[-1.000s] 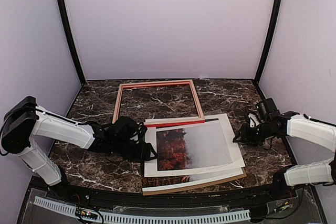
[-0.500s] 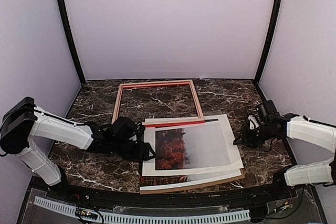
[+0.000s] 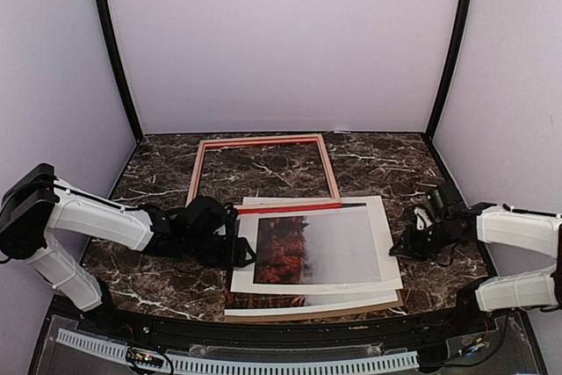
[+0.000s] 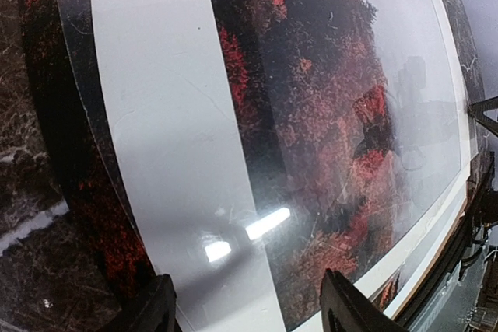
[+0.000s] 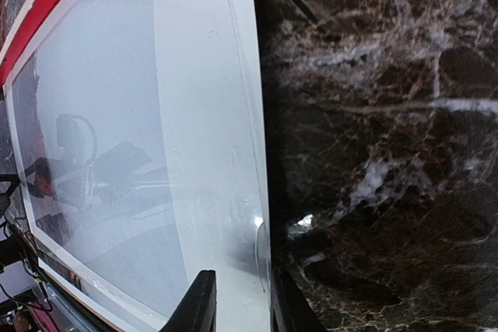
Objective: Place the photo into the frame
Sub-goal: Pick up the glass panel from the mat board.
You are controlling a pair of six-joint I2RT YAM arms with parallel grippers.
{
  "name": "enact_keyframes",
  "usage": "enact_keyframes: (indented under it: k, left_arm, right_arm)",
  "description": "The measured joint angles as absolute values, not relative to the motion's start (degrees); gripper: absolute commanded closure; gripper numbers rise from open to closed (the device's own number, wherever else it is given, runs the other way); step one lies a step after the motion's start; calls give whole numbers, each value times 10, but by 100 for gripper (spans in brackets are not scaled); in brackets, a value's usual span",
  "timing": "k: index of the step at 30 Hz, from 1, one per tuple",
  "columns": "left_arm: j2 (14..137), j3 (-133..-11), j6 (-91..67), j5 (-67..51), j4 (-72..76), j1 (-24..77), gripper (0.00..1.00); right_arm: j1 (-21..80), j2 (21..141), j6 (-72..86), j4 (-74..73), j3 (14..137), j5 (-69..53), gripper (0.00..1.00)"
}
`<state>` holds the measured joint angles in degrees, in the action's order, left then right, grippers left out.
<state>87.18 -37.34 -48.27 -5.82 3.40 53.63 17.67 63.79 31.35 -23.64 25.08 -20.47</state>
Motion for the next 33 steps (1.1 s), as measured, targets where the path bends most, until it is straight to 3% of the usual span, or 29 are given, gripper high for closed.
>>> enact_keyframes:
  k: [33]
  left_arm:
    - [849,-344,-490,-34,53,547,35]
  right_arm:
    - [195,533,347,-178,167,-410,80]
